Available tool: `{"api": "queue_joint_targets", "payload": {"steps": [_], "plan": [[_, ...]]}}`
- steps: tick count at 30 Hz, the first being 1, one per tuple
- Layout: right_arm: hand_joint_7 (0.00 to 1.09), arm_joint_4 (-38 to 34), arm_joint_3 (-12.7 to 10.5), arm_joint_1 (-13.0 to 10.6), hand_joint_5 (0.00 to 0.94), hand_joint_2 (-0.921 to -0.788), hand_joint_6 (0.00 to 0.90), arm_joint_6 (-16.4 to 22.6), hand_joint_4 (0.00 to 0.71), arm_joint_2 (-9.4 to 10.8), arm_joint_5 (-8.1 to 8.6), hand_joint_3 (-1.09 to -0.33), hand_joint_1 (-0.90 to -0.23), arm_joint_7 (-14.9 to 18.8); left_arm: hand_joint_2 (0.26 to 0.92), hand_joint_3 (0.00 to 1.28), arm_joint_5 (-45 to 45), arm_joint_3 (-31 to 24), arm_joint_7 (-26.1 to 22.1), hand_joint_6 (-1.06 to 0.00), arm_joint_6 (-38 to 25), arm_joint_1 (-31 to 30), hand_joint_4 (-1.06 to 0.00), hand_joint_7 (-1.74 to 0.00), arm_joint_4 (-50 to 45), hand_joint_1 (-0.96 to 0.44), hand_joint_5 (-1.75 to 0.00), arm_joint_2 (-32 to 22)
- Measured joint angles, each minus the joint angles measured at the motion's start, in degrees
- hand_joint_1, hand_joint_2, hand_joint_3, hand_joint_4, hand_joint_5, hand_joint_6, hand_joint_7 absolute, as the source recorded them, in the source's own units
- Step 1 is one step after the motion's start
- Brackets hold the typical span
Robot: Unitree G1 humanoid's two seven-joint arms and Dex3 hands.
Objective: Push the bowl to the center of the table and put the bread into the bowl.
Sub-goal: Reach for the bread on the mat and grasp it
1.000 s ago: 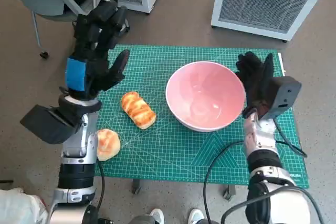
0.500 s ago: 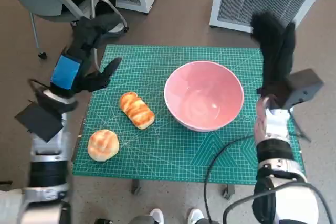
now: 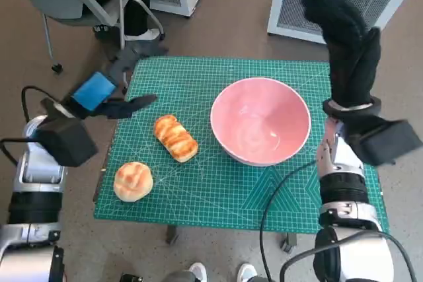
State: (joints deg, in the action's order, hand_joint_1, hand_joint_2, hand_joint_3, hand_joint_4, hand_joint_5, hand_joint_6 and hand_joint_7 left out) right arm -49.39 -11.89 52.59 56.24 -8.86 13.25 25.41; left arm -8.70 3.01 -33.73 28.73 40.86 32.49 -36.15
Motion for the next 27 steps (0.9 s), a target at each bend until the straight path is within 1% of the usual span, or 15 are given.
{"api": "queue_joint_targets", "payload": {"steps": [3,6,8,9,13,17,22,26,27], "plan": [[0.61,3.13,0.84,-1.56,0.025,-0.921,0.084,-0.25,0.332,0.07,0.52,-0.730,-0.628,0.73,0.883,0.02,-1.71,2.09,-1.60,-0.22,1.13,1.92,-0.39,-0.40,3.41,-0.17,-0.02,-0.26],[0.60,5.29,1.29,-2.56,0.024,-0.921,0.091,-0.88,0.337,0.12,1.20,-0.723,-0.624,1.37,0.851,0.01,-3.05,3.79,-2.72,-0.29,1.86,3.49,-0.37,-0.26,5.95,-0.15,-0.01,-0.38],[0.60,6.49,1.60,-3.03,0.025,-0.921,0.094,-1.24,0.339,0.11,1.68,-0.720,-0.622,1.59,0.836,0.00,-4.27,4.73,-3.12,-0.31,2.39,4.51,-0.37,-0.21,7.47,-0.14,0.00,-0.42],[0.60,6.99,1.75,-3.20,0.025,-0.921,0.098,-1.31,0.343,0.12,1.84,-0.715,-0.620,1.61,0.816,0.00,-4.86,5.27,-3.23,-0.33,2.58,4.96,-0.37,-0.19,8.17,-0.13,-0.01,-0.48],[0.59,8.27,2.13,-3.81,0.024,-0.921,0.100,-1.57,0.346,0.04,2.17,-0.713,-0.618,1.62,0.802,0.00,-7.17,7.25,-3.24,-0.36,3.54,6.72,-0.35,-0.13,10.61,-0.13,0.00,-0.50],[0.59,8.48,2.27,-4.15,0.022,-0.921,0.103,-1.64,0.347,-0.01,2.15,-0.714,-0.617,1.61,0.796,0.00,-10.64,9.59,-1.98,-0.40,4.76,8.17,-0.35,-0.08,12.88,-0.16,0.00,-0.49],[0.59,8.47,2.27,-4.22,0.021,-0.921,0.105,-1.69,0.347,-0.10,2.02,-0.714,-0.617,1.45,0.794,0.00,-15.11,12.40,0.86,-0.42,6.61,9.52,-0.35,-0.05,15.72,-0.18,0.00,-0.47],[0.59,8.47,2.25,-4.25,0.019,-0.921,0.106,-1.70,0.348,-0.19,1.47,-0.715,-0.614,0.86,0.789,0.00,-18.06,14.40,3.08,-0.43,7.56,10.55,-0.35,-0.05,17.97,-0.19,0.00,-0.30],[0.58,8.47,2.24,-4.26,0.019,-0.921,0.106,-1.70,0.348,-0.20,1.05,-0.715,-0.612,0.65,0.786,0.00,-18.50,14.80,3.54,-0.44,7.74,10.80,-0.36,-0.04,18.47,-0.20,0.00,-0.21]]}}
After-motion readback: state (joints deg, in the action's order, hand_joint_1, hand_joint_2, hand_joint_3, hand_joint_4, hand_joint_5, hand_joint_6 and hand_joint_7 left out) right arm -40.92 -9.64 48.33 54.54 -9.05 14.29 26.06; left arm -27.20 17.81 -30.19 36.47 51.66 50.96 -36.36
